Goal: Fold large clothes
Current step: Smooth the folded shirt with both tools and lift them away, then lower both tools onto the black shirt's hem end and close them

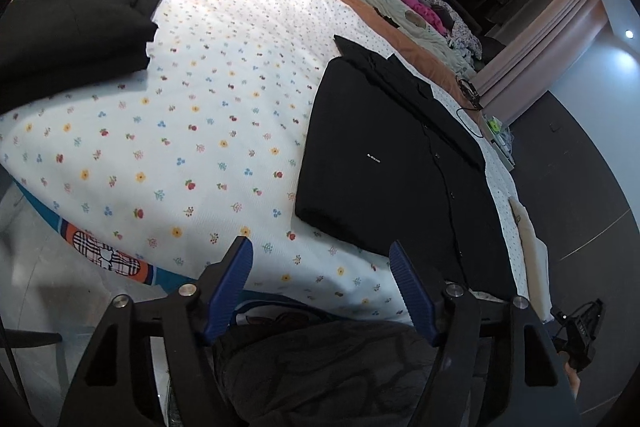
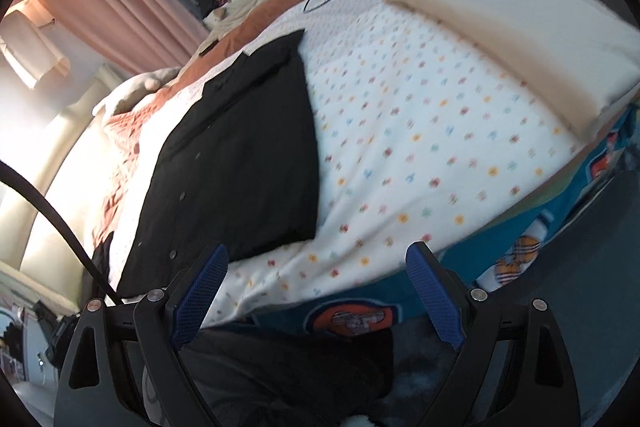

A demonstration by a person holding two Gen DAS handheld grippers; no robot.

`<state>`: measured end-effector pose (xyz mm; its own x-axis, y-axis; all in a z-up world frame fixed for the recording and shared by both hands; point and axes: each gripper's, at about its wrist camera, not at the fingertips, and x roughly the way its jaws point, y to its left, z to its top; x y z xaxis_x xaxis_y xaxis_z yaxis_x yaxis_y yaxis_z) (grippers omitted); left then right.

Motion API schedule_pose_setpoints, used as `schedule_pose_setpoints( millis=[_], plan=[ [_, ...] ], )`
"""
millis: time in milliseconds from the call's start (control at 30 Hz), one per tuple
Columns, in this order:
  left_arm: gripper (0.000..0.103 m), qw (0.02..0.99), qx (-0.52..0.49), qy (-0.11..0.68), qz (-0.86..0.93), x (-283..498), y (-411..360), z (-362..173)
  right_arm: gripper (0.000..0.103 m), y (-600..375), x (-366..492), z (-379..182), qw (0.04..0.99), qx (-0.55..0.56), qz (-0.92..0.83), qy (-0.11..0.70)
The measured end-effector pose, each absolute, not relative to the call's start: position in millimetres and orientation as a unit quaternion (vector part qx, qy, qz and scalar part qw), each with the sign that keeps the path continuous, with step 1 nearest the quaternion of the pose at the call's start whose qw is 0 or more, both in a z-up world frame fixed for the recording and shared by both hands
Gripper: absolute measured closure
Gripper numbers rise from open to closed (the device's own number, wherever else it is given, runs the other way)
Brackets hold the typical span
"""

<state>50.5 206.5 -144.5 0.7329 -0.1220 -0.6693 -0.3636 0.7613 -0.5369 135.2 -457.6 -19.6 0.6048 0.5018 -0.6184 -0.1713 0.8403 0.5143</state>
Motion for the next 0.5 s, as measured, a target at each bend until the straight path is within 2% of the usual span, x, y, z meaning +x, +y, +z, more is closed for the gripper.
schedule_pose_setpoints(
  millis=[233, 400, 500],
  plan=[
    [0.031, 0.858, -0.356, 0.366, 0.061, 68, 213, -161, 0.013, -436, 160, -42, 0.849, 0.231, 0.226, 0.418],
    [0.032, 0.850, -0.361, 0.378, 0.059, 90, 215, -173, 0.018, -416, 183, -62, 0.837, 0.236, 0.231, 0.437],
    [0.035, 0.846, -0.363, 0.386, 0.056, 106, 217, -179, 0.020, -410, 197, -71, 0.828, 0.248, 0.228, 0.448]
  ],
)
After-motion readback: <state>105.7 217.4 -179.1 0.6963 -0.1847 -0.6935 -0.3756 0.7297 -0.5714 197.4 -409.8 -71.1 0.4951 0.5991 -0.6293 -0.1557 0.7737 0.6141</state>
